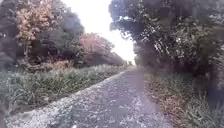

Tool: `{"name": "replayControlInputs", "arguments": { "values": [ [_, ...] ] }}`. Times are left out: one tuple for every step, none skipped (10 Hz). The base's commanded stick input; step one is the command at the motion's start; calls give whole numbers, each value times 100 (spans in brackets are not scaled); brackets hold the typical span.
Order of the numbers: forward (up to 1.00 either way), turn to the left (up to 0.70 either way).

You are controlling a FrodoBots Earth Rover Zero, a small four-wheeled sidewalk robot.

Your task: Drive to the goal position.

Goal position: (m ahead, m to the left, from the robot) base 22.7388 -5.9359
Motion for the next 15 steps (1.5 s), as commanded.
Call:
{"name": "replayControlInputs", "arguments": {
  "values": [
    [45,-27],
    [45,-27],
    [45,-27],
    [45,-27],
    [45,-27],
    [45,-27],
    [45,-27],
    [45,-27],
    [45,-27],
    [45,-27],
    [45,-27],
    [45,-27],
    [45,-27],
    [45,-27],
    [45,-27]
  ]
}}
